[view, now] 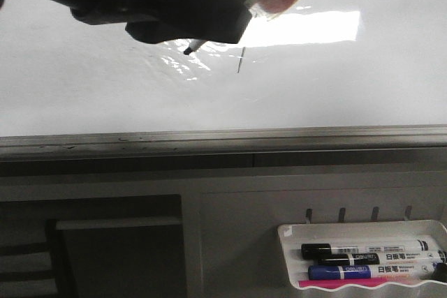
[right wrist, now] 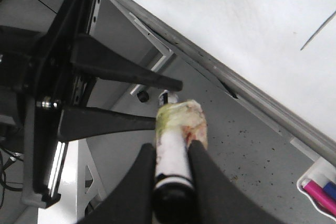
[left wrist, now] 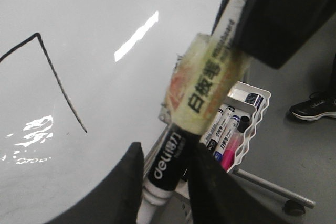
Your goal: Write number 7 on whiteboard
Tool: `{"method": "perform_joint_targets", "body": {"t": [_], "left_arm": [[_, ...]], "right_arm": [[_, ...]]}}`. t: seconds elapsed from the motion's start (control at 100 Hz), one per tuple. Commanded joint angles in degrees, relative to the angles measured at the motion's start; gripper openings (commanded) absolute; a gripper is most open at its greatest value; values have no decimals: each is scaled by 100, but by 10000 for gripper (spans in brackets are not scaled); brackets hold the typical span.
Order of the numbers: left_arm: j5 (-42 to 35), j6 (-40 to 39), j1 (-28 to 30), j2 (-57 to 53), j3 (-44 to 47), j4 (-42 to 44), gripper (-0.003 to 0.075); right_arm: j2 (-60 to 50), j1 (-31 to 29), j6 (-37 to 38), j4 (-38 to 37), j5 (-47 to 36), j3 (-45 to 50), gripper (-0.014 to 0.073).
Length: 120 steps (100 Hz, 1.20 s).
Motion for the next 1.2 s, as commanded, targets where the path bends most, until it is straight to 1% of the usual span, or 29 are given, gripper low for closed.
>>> {"method": "perform_joint_targets", "body": {"t": [0.0,0.05,0.17,0.22,0.27,0.29,0.32,0.34,0.39,0.42,0.46,0.49,0.55,0.67,0.82,0.9,0.95,1.04,1.19], "left_arm": [[-500,-50,-26,-76,-249,-39,26],[-509,-50,-26,-76,-260,-39,-22],[-498,-50,-26,-76,-356,-34,-20],[-498,-50,-26,-76,-385,-34,-20],[-472,-50,-26,-76,-433,-34,-20],[-472,-50,-26,-76,-438,-34,-20],[-463,-50,-26,-76,-444,-34,-20],[-463,-50,-26,-88,-444,-34,-20],[-447,-50,-26,-111,-444,-34,-20],[-404,-50,-26,-124,-444,-45,-20],[-338,-50,-26,-155,-444,-58,-20],[-290,-50,-11,-168,-444,-71,-20],[-193,-60,53,-241,-444,-189,-21],[-86,-60,377,-487,-407,-834,-21],[-123,-60,1077,-885,-122,-2131,-21],[-231,-60,1441,-949,32,-2841,-20],[-253,-60,1610,-938,68,-3124,-20],[-334,-60,1800,-785,74,-3267,-20],[-733,-85,1820,-368,40,-3303,-20]], "right_arm": [[-91,-31,-18,284,10,-188,-50],[-91,-31,-18,284,25,-188,-50],[-91,-31,-18,284,38,-188,-46],[-91,-31,-18,305,67,-188,-10],[-91,-31,-18,305,94,-188,60],[-91,-31,-18,305,103,-188,102],[-91,-31,-18,305,107,-188,185],[-91,-31,-18,305,107,-188,223],[-91,-31,-18,310,107,-196,371],[-91,-31,-18,310,72,-196,431],[-115,-31,-18,310,29,-211,491],[-125,-31,-35,297,15,-240,509],[-195,-64,-80,239,7,-346,510],[-468,-303,-80,-155,2,-431,510],[-915,-731,121,-712,-49,-257,510],[-1147,-890,135,-756,-103,-68,510],[-1259,-900,159,-743,-178,39,510],[-1406,-900,172,-686,-262,207,510],[-1465,-900,180,-674,-248,286,510]]}}
